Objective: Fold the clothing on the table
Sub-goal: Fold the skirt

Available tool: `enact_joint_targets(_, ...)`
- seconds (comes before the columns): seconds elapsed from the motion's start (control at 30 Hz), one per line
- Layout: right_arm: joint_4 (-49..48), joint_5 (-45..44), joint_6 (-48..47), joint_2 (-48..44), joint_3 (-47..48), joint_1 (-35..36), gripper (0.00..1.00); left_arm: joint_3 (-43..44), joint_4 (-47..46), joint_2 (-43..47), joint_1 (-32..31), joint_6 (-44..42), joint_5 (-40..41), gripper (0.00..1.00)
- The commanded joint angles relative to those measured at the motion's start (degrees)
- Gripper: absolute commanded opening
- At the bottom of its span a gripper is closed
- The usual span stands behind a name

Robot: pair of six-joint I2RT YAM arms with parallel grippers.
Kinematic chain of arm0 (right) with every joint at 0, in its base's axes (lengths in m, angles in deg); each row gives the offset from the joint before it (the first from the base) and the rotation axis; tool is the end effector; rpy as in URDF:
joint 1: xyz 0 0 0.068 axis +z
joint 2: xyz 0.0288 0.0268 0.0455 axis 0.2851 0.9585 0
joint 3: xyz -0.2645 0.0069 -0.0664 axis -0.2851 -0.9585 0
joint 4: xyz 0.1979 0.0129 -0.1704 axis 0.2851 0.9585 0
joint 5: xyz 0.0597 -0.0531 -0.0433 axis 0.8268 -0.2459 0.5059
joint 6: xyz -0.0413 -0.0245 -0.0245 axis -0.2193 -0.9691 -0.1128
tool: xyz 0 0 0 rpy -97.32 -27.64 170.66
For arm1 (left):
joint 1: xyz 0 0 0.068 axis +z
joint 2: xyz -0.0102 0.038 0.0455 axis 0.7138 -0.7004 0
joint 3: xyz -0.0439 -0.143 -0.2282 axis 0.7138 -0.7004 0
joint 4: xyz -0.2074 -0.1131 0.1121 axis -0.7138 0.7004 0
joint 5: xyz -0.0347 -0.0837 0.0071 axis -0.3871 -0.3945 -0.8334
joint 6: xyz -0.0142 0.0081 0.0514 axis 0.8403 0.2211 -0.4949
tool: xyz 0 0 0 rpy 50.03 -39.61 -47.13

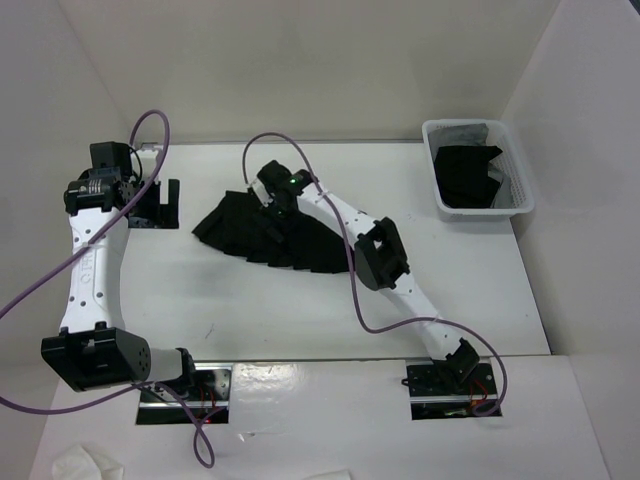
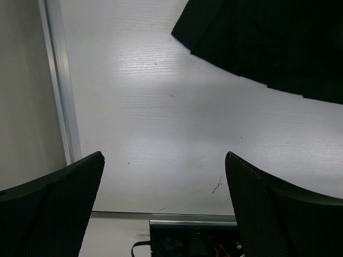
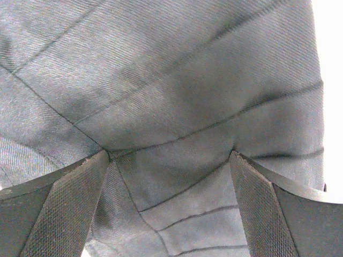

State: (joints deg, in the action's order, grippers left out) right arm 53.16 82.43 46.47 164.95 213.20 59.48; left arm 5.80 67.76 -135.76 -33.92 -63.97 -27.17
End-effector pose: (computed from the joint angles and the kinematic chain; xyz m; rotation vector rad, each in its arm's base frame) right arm 0.4010 0.3728 0.1704 -1.2479 2.4036 0.1621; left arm 0.2504 0.0510 0.3854 -0.1426 2.4645 0.1073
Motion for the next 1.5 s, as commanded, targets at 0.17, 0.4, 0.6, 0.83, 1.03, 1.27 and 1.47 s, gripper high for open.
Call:
enact_joint_targets(0.17, 17.76, 3.39, -5.87, 12.65, 20.74, 5.77, 0.98, 0.88, -1.31, -0.06, 0.95, -2.29, -0.83, 0.99)
enact_joint_targets(0.4, 17.76, 7.60, -5.88, 5.30, 25.66, 4.19, 0.98, 1.41, -1.31, 0.47, 0.95, -2.30, -1.44, 0.99)
enact_joint_targets(0.6, 17.76, 9.89, -3.60, -9.03, 17.76, 2.44, 0.98, 2.73, -0.79, -0.06, 0.95, -2.30, -3.99, 0.99)
enact_joint_targets(0.83, 5.69, 5.70, -2.89, -30.92, -18.24, 1.12, 0.98, 3.78, -0.79, -1.12, 0.95, -1.24, -6.18, 0.99)
enact_joint_targets(1.03, -7.89, 0.33, -1.66, -43.33, -53.68, 1.12, 0.98, 4.31, -0.79, -1.64, 0.95, -0.10, -6.19, 0.99)
enact_joint_targets(1.27, -17.30, -3.54, 1.68, -42.47, -64.43, 1.12, 0.98, 3.17, -0.79, -2.17, 0.95, 1.47, -6.72, 0.99)
enact_joint_targets(1.47, -17.50, -5.66, 3.44, -39.38, -58.47, 1.12, 0.98, 3.17, -0.79, -2.17, 0.95, 1.48, -6.72, 0.99)
